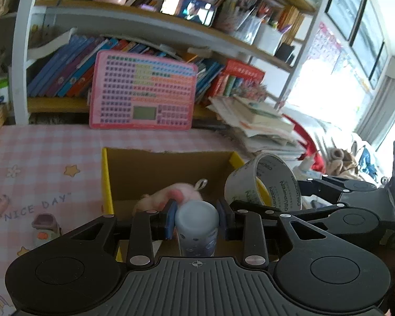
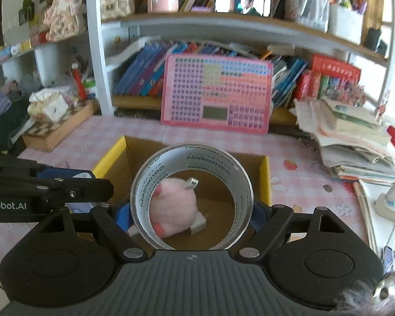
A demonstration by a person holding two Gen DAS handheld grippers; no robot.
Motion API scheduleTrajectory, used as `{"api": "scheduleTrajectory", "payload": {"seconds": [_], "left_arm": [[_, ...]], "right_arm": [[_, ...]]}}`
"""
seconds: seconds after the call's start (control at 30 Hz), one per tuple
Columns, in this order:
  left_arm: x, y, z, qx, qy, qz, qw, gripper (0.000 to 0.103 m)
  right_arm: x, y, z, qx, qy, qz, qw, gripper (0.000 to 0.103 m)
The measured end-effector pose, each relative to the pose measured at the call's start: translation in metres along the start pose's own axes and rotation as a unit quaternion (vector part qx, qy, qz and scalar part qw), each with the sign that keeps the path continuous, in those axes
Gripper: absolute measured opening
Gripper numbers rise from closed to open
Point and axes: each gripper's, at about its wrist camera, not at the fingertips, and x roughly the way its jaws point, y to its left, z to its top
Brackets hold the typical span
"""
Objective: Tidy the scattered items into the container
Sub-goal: 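Lower bottle and tape roll into the yellow box and open both grippers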
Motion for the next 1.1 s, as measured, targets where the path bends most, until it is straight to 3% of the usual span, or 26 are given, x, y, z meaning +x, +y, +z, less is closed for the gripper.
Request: {"api": "scheduleTrajectory", "payload": {"seconds": [0.17, 0.43, 0.63, 0.73, 0.83, 0.9, 1.1], "left_arm": [[0.017, 0.002, -0.010, 0.008, 0.033, 0.018, 0.9992, 0.032], [0.018, 0.000, -0.015, 0.037, 0.033, 0.034, 0.9982, 0.034], [0.017, 0.005, -0.021, 0.035, 0.041, 0.057, 0.9969, 0.037], [0.017, 0.009, -0.024, 0.032, 0.043, 0.074, 0.9959, 0.046], [0.012, 0.008, -0.024, 0.031, 0.036, 0.063, 0.9969, 0.057], [0.008, 0.003, -0.025, 0.041, 0.028, 0.064, 0.9968, 0.069], [-0.010, -0.013, -0.024, 0.068, -0.003, 0.067, 0.9954, 0.082]], "right_arm": [[0.029, -0.001, -0.008, -0.033, 0.042, 0.011, 0.999, 0.082], [0.057, 0.001, -0.023, -0.075, 0.104, 0.023, 0.992, 0.082], [0.064, -0.001, -0.029, -0.059, 0.123, 0.030, 0.990, 0.083], [0.065, 0.001, -0.028, -0.060, 0.124, 0.029, 0.990, 0.083], [0.064, 0.000, -0.027, -0.051, 0.124, 0.033, 0.990, 0.085], [0.062, 0.000, -0.026, -0.047, 0.121, 0.036, 0.991, 0.088], [0.046, 0.003, -0.022, -0.042, 0.098, 0.030, 0.994, 0.088]]}}
